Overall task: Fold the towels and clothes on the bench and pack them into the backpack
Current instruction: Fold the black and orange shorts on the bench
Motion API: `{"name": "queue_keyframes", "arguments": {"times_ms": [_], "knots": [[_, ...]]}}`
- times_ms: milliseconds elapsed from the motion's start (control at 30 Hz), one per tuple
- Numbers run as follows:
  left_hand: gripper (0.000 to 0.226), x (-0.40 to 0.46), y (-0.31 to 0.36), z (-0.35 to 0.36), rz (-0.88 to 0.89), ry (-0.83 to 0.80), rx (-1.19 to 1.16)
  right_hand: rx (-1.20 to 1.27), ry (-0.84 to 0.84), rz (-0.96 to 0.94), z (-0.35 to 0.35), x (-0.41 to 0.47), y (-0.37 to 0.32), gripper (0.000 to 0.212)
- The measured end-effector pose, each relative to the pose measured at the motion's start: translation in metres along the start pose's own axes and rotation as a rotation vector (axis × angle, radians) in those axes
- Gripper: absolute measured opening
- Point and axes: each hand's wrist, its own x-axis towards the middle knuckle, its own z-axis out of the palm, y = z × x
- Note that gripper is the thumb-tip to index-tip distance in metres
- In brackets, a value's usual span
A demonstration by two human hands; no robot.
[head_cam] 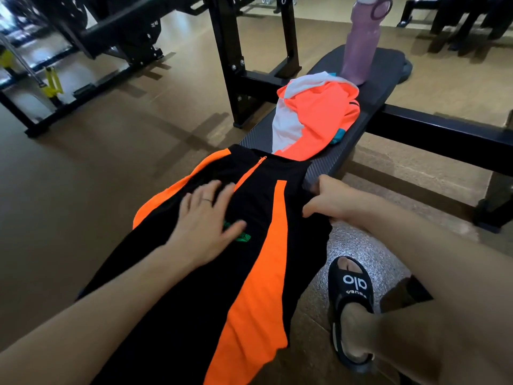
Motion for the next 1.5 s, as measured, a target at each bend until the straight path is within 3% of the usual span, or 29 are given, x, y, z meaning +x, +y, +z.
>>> {"name": "queue_keyframes", "arguments": {"times_ms": [167,267,367,433,533,567,633,700,800,867,967,1033,1100,1200,1300,1400,1500], "knots": [[0.083,-0.097,0.055,0.010,0.200,0.000,0.063,-0.088,-0.310,0.015,-0.008,-0.021,0.010,0.047],[0.078,-0.152,0.056,0.024,0.254,0.014,0.180,-0.256,-0.268,0.020,-0.004,-0.029,0.017,0.051],[0.083,-0.202,0.040,0.036,0.204,-0.023,0.225,-0.564,-0.047,0.020,0.009,-0.040,0.022,0.039],[0.084,-0.232,0.027,0.041,0.158,-0.005,0.259,-0.775,0.259,-0.040,0.026,-0.059,0.020,0.039],[0.072,-0.272,0.011,0.043,0.091,0.065,0.298,-0.866,0.576,-0.423,0.080,-0.095,0.004,0.038],[0.068,-0.283,0.008,0.043,0.062,0.068,0.298,-0.801,0.573,-0.607,0.103,-0.110,-0.003,0.033],[0.071,-0.303,0.002,0.042,-0.002,0.009,0.293,-0.654,0.322,-0.892,0.152,-0.147,-0.015,0.024],[0.073,-0.312,-0.002,0.040,-0.020,-0.064,0.264,-0.663,0.092,-1.060,0.190,-0.183,-0.017,0.026],[0.058,-0.321,-0.018,0.035,0.037,-0.087,0.234,-0.819,0.003,-1.229,0.229,-0.211,-0.016,0.032],[0.039,-0.323,-0.026,0.026,0.021,-0.076,0.174,-0.868,0.008,-1.250,0.242,-0.211,-0.016,0.035],[0.007,-0.319,-0.031,0.005,-0.223,0.072,-0.129,-0.870,0.060,-1.286,0.251,-0.197,-0.022,0.020],[0.008,-0.312,-0.030,-0.006,-0.324,0.185,-0.289,-0.663,0.065,-1.226,0.245,-0.190,-0.034,0.011],[0.014,-0.303,-0.028,-0.013,-0.316,0.232,-0.334,-0.340,-0.001,-1.033,0.231,-0.187,-0.051,0.006],[0.045,-0.291,-0.025,-0.018,-0.293,0.136,-0.061,-0.045,-0.028,-0.805,0.207,-0.180,-0.067,0.010],[0.054,-0.282,-0.033,-0.016,-0.327,0.074,0.237,-0.027,0.020,-0.834,0.192,-0.177,-0.073,0.012],[0.049,-0.278,-0.050,-0.023,-0.508,0.106,0.199,-0.028,0.058,-0.880,0.185,-0.175,-0.075,0.016],[0.025,-0.284,-0.073,-0.030,-0.667,0.109,0.127,-0.072,0.180,-0.903,0.179,-0.169,-0.077,0.019]]}}
